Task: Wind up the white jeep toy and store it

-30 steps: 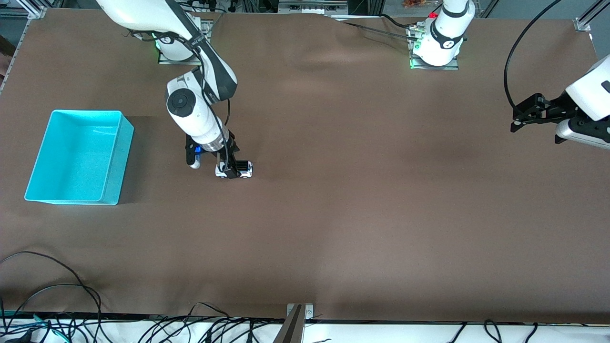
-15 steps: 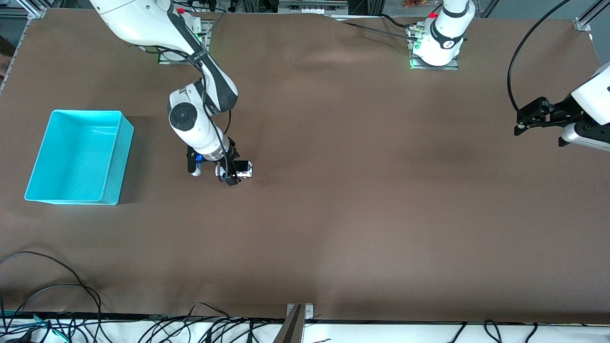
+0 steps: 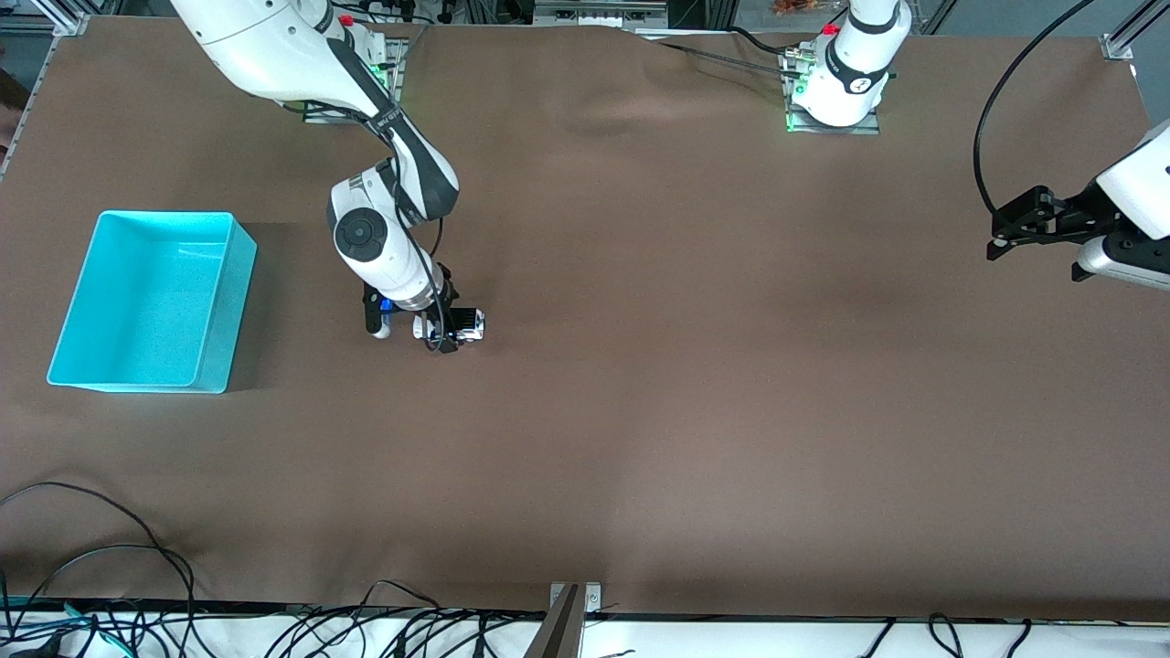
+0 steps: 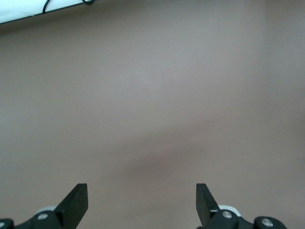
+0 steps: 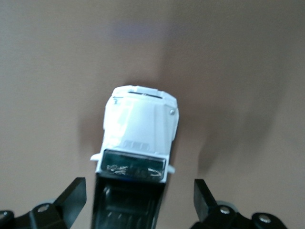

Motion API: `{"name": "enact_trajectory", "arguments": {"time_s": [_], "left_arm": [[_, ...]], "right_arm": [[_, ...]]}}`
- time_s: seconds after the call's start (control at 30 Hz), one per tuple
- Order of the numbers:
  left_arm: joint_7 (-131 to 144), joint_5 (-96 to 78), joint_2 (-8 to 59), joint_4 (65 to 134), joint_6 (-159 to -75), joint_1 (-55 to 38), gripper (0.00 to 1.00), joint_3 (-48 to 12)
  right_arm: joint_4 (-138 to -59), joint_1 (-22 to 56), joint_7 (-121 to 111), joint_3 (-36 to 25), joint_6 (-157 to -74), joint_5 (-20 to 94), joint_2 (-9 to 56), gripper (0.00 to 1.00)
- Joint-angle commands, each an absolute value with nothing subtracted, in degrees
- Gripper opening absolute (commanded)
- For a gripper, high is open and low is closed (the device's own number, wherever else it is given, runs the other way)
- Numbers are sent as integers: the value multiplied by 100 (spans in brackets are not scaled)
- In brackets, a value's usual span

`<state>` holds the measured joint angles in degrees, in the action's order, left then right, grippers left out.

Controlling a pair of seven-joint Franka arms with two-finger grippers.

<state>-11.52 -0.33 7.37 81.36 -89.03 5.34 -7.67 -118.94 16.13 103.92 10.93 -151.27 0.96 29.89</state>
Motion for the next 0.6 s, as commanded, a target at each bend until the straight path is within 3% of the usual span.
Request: {"name": "enact_trajectory", "arguments": {"time_s": [0.0, 0.07, 0.13, 0.23, 0.27, 0.57], "left_arm": [[-1187, -88, 817, 7954, -8868, 571, 100, -800], [-1187, -79, 817, 7954, -8868, 571, 100, -800], [-1187, -88, 817, 7954, -8868, 571, 100, -800], [-1187, -79, 817, 7954, -8868, 571, 100, -800], [-1187, -79, 817, 7954, -8868, 580, 100, -800], [-1187, -97, 817, 7954, -8868, 571, 100, -791]], "right_arm": [[-11777, 1635, 10477, 1046, -15029, -44, 3103, 70], [-11777, 1635, 10485, 1037, -14994, -35, 3103, 44], [-11769, 1635, 10485, 1037, -14968, -35, 3094, 31], [-11769, 1635, 10485, 1028, -14968, -35, 3103, 4], [-11769, 1635, 10494, 1028, -14968, -35, 3094, 0], [-11734, 1635, 10626, 1020, -14722, -44, 2997, 0]]}}
